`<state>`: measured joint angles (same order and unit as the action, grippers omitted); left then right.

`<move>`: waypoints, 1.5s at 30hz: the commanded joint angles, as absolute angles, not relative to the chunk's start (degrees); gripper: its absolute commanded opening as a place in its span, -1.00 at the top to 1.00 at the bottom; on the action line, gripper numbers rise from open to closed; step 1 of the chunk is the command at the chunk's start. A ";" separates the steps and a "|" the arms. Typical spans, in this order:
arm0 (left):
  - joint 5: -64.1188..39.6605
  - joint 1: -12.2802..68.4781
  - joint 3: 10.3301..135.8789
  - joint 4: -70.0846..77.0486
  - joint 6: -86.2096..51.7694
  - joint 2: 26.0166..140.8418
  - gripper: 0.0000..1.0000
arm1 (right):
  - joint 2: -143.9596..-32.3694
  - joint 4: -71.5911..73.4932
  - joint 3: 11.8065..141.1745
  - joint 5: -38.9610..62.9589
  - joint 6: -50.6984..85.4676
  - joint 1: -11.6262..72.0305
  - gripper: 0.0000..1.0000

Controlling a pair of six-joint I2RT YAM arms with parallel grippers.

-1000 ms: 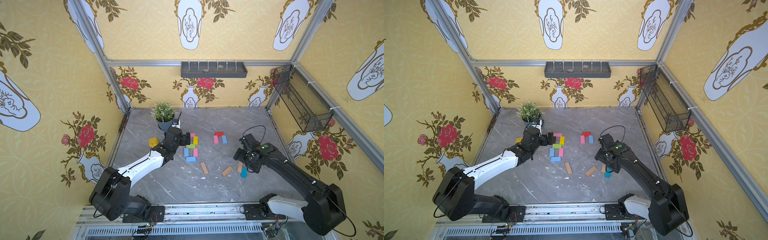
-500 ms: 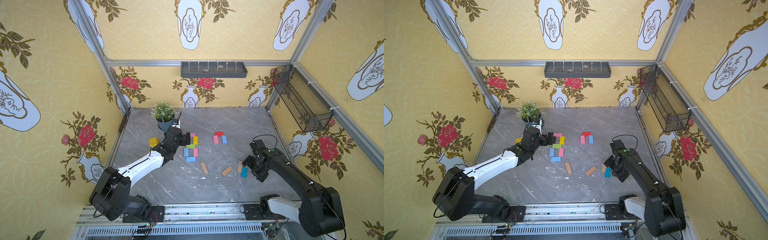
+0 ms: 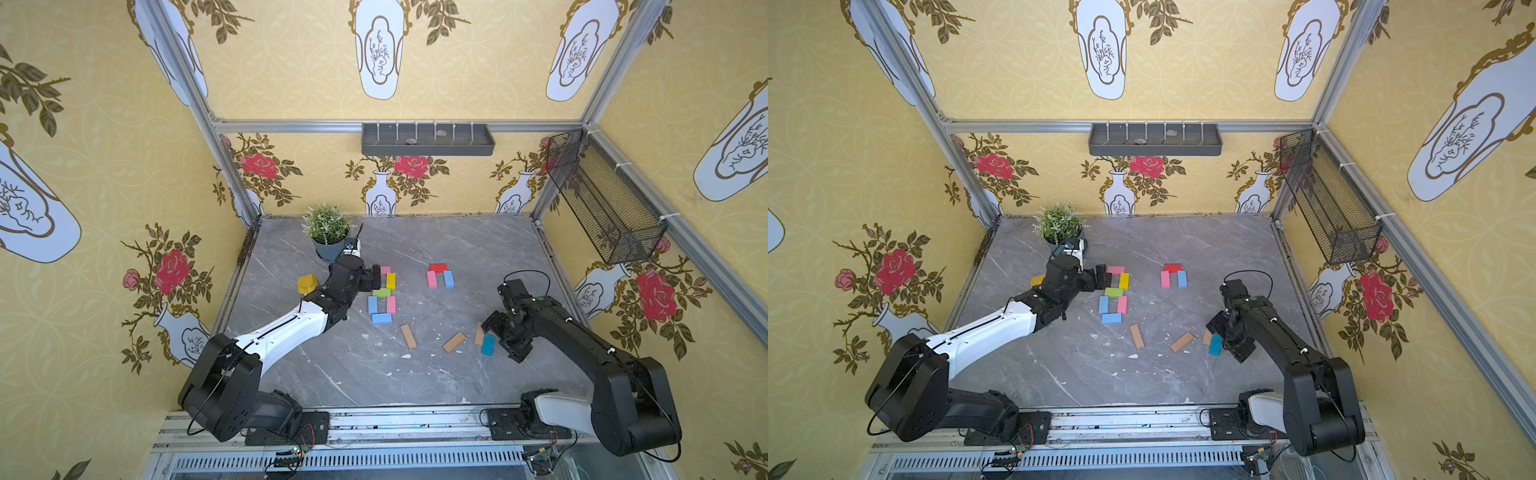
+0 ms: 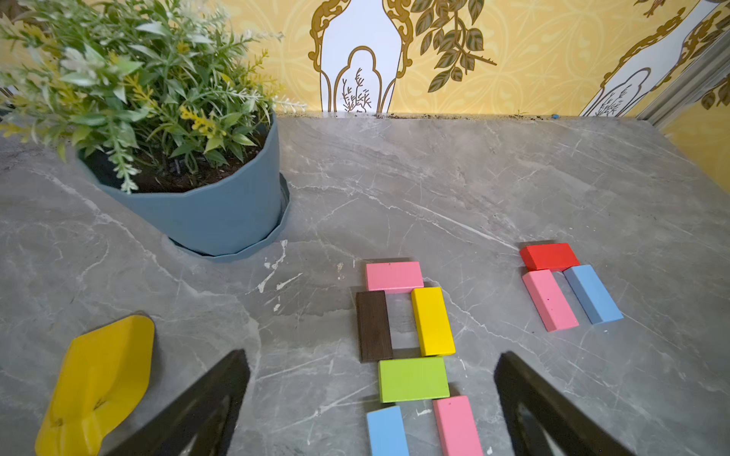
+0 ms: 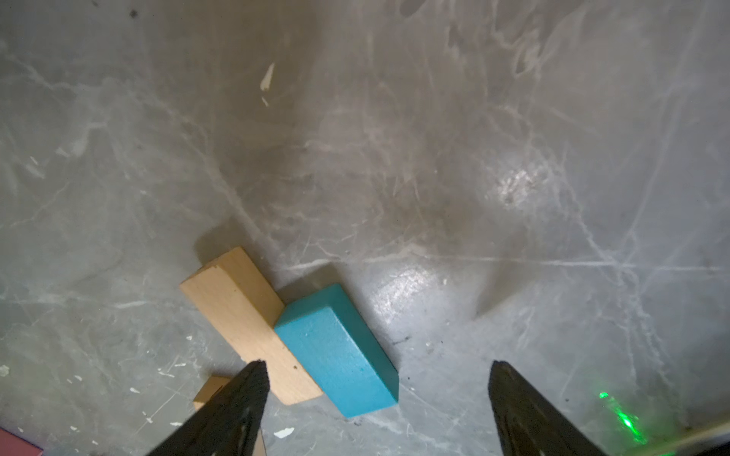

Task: Assemble the number 8 with building blocks
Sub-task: Move the building block to the center of the board.

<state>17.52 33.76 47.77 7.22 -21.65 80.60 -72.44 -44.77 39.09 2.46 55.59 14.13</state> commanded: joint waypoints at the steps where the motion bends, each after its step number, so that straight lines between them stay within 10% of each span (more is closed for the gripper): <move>1: 17.45 33.66 47.59 7.91 -21.62 80.94 -1.00 | -72.99 -43.60 38.93 1.65 55.24 13.36 -0.79; 22: 17.40 33.66 47.74 7.81 -21.63 81.12 -1.00 | -79.91 -35.50 38.31 8.64 48.98 12.71 -0.59; 45: 17.32 33.66 48.17 7.65 -21.58 81.84 -0.99 | -84.77 -42.06 50.32 -0.24 42.59 32.57 -0.52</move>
